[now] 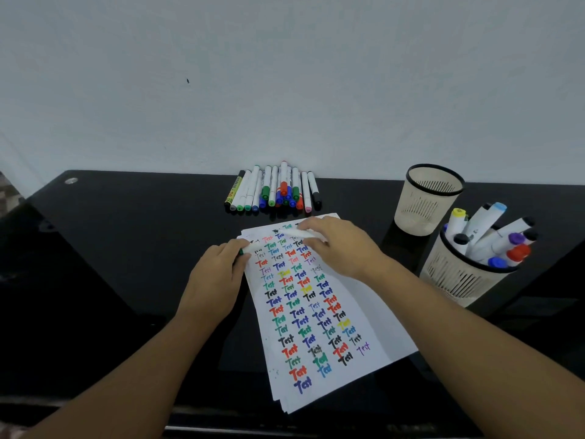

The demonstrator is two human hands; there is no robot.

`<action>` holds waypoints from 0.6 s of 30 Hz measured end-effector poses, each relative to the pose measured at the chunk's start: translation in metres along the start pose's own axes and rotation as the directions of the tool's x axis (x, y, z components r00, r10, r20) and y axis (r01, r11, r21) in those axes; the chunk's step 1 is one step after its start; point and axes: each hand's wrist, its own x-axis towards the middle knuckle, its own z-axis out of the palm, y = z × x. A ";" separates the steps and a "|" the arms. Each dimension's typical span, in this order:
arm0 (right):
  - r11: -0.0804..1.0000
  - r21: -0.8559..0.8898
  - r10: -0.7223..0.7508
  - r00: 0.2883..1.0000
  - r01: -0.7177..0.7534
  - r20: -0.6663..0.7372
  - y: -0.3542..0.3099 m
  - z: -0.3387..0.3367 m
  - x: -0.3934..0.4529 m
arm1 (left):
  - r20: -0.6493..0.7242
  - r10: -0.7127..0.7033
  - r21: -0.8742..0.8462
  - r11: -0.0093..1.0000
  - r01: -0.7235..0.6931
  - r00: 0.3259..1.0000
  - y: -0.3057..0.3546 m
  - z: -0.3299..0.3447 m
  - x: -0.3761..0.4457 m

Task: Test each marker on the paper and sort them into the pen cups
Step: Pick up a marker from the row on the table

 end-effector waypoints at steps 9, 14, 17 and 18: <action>0.991 -0.115 -0.067 0.997 0.070 0.025 -0.004 0.006 -0.002 | -0.005 0.039 -0.004 0.999 -0.039 0.999 0.003 -0.001 -0.002; 0.985 -0.122 -0.117 0.992 0.121 0.040 -0.010 0.009 -0.001 | 0.003 0.081 -0.004 0.997 -0.081 0.997 0.005 -0.003 -0.004; 0.981 -0.115 -0.151 0.987 0.156 0.054 -0.018 0.012 -0.001 | -0.003 0.150 0.000 0.989 -0.150 0.989 0.008 -0.005 -0.006; 0.978 -0.116 -0.167 0.984 0.172 0.055 -0.021 0.014 -0.001 | -0.012 0.174 0.002 0.985 -0.174 0.985 0.009 -0.005 -0.006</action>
